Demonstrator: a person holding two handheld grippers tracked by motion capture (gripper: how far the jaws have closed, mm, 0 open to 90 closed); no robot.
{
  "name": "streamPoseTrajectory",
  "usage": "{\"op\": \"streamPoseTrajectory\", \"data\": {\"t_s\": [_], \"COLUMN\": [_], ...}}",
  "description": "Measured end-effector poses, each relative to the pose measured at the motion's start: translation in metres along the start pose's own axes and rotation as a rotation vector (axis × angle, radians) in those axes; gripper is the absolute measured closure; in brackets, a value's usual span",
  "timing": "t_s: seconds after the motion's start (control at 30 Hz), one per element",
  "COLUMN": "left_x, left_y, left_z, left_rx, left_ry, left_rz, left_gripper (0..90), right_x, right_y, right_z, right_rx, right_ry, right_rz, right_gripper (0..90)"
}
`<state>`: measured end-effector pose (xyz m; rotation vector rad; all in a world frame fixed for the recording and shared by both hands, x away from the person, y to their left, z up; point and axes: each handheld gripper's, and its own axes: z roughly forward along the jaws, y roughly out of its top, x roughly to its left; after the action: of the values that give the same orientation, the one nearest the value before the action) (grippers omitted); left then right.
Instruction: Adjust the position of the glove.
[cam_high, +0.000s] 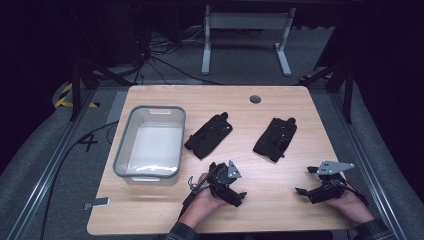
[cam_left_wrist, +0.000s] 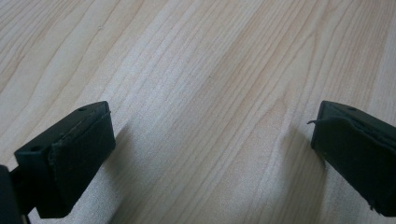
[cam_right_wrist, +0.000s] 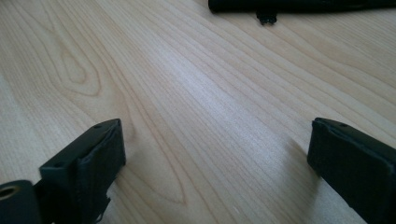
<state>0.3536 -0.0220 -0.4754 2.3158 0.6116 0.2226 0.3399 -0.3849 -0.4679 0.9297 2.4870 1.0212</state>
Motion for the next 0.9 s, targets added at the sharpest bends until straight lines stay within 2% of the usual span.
{"op": "streamPoseTrajectory", "data": {"t_s": [0.03,0.1,0.17,0.27,0.3,0.5,0.67,0.77,0.9], "left_x": [0.000,0.001,0.001,0.001,0.002,0.001,0.001,0.002,0.002], "left_y": [0.000,0.000,0.000,0.000,0.000,0.000,0.000,0.000,0.000], "left_z": [0.000,0.000,0.000,0.000,0.000,-0.001,-0.001,-0.001,-0.001], "left_rx": [0.000,0.000,0.002,0.002,0.005,0.010,0.007,0.007,0.007], "left_ry": [-0.002,-0.007,-0.011,-0.012,-0.014,-0.017,-0.021,-0.022,-0.023], "left_rz": [0.001,0.006,0.009,0.011,0.015,0.021,0.025,0.026,0.027], "left_gripper": [0.0,0.0,0.0,0.0,0.0,0.0,0.0,0.0,0.0], "right_x": [0.000,-0.002,-0.003,-0.006,-0.007,-0.010,-0.017,-0.021,-0.025], "right_y": [0.000,0.002,0.004,0.009,0.013,0.027,0.038,0.045,0.052], "right_z": [0.000,-0.004,-0.004,-0.006,-0.006,-0.005,-0.001,0.002,0.008], "right_rx": [0.002,0.008,0.009,-0.007,-0.030,-0.057,-0.075,-0.079,-0.074], "right_ry": [0.001,0.017,0.027,0.029,0.037,0.053,0.062,0.064,0.057], "right_rz": [-0.003,-0.013,-0.005,-0.008,-0.006,-0.035,-0.017,-0.022,-0.029], "right_gripper": [7.4,19.0,20.4,29.4,38.2,63.6,83.6,89.4,90.0]}}
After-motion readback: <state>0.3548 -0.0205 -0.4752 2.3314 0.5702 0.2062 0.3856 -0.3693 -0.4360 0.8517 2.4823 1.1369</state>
